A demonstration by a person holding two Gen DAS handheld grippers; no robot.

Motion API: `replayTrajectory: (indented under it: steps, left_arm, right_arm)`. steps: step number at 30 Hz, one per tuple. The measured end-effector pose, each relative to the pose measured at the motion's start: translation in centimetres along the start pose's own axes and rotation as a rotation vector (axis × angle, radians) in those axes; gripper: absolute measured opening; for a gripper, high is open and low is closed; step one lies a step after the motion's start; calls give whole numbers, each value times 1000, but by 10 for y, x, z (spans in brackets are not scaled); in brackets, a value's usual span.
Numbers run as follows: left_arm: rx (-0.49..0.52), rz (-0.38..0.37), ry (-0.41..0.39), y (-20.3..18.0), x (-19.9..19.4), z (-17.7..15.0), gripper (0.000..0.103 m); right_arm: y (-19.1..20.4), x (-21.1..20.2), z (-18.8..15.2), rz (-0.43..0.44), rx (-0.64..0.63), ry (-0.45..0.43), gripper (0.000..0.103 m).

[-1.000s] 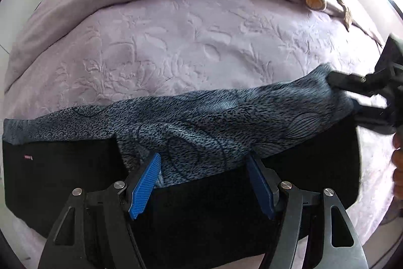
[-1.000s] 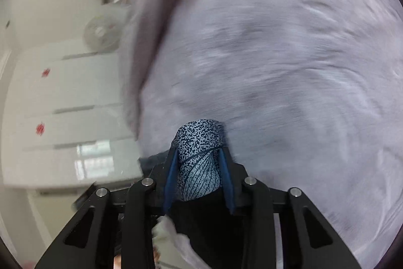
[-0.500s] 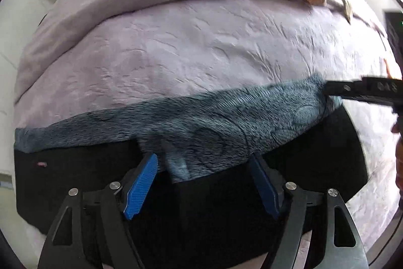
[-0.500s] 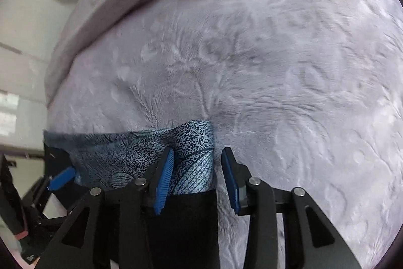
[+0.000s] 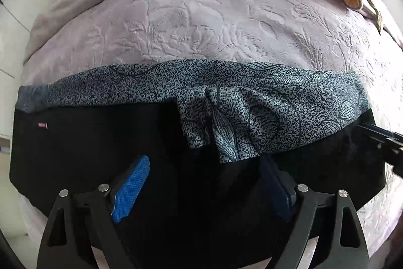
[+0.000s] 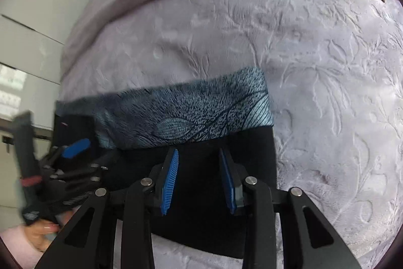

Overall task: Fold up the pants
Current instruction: 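Withdraw both open grippers up from the folded black pants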

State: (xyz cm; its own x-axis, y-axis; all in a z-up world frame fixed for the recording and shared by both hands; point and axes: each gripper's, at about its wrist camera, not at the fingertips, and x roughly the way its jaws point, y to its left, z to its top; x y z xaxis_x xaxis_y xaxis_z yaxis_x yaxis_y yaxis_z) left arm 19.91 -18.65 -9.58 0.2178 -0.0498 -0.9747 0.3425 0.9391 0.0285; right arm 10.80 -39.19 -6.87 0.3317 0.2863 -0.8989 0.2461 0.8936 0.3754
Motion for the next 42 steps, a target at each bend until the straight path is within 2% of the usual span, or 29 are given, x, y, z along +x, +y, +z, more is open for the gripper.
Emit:
replayTrajectory:
  steps: [5,12,17,19,22,27,32,35,42]
  left_arm:
    - [-5,12,7,-2,-3,-5,89]
    - [-10,34,28,-2,-15,-16,89]
    - [-1,52,41,-3,-33,-33,89]
    - [5,50,48,0,-41,-39,89]
    - [21,56,54,-4,-58,-54,89]
    - [42,66,53,-8,-95,-75,89]
    - [18,58,58,-24,-118,-90,89]
    - [-9,54,50,-30,-125,-97,89]
    - [-84,99,52,-39,-138,-121,89]
  right_arm:
    - [9,3,-4,-39,-9,0,37]
    - [22,-6,-21,-71,-65,47,37]
    - [25,-20,-32,-75,-66,47,38]
    - [25,-19,-37,-70,-67,72,41]
    - [22,-14,-41,-76,-66,109,41]
    - [28,-32,-45,-64,-59,119,42]
    - [34,-58,-60,-46,-86,122,54]
    - [35,-68,-70,-46,-98,131,56]
    - [31,-73,-91,-49,-148,186,59]
